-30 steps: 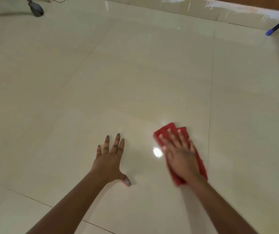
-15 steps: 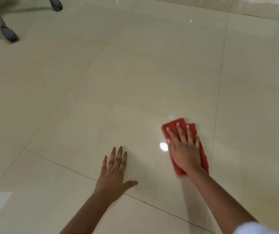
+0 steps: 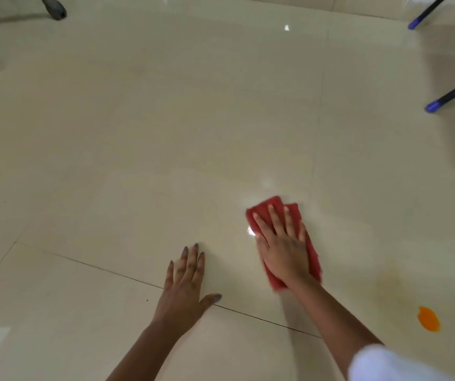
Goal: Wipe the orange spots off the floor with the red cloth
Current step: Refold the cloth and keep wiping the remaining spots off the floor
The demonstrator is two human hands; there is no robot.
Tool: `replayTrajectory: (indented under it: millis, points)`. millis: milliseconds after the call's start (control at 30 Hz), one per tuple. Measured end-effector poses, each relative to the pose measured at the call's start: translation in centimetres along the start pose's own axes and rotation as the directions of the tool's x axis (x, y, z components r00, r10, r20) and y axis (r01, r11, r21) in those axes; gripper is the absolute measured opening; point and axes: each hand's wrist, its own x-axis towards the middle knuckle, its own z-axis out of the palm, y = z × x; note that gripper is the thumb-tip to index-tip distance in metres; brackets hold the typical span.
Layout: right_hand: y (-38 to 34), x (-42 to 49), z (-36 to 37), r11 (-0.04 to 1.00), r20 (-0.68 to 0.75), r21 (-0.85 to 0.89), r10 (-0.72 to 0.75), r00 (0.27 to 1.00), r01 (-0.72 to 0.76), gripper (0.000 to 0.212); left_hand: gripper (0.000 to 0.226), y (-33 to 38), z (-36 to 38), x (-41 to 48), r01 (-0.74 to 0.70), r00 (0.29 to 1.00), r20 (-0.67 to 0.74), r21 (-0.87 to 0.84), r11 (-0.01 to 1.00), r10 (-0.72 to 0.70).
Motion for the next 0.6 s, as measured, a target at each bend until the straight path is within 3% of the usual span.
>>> replayTrajectory:
  millis: [67, 167, 233, 400, 533, 600]
  points:
    - [-1.5, 1.6, -0.1, 0.999, 0.083, 0.027, 0.027, 0.996, -0.029, 0.051, 0.102, 1.9, 0.0, 1.2, 0.012, 1.000, -0.013, -0.013, 1.000, -0.013]
    - [-2.8, -2.6, 0.6, 0.986, 0.047, 0.049, -0.163, 0.986, 0.160, 0.049, 0.109, 3.4, -0.7, 1.6, 0.080, 0.996, 0.042, 0.057, 0.995, -0.082]
    - [-1.1, -6.1, 1.2, 0.984, 0.034, 0.054, -0.171, 0.985, 0.169, 0.048, 0.116, 3.7, -0.7, 1.6, 0.081, 0.995, 0.054, 0.083, 0.993, -0.086]
    - [4.9, -6.7, -0.2, 0.967, 0.121, 0.075, 0.235, 0.964, -0.245, 0.051, 0.083, 6.1, -1.0, 4.4, -0.039, 0.997, 0.068, 0.243, 0.969, 0.023]
    - [9.7, -1.9, -1.0, 0.911, 0.093, 0.050, 0.403, 0.910, -0.409, 0.055, 0.103, 9.6, -4.1, 10.6, -0.206, 0.978, 0.097, 0.263, 0.942, 0.187]
    - [12.0, 0.9, -1.3, 0.898, 0.078, 0.016, 0.437, 0.896, -0.439, 0.059, 0.110, 10.1, -5.1, 14.2, -0.218, 0.969, 0.165, 0.224, 0.950, 0.183]
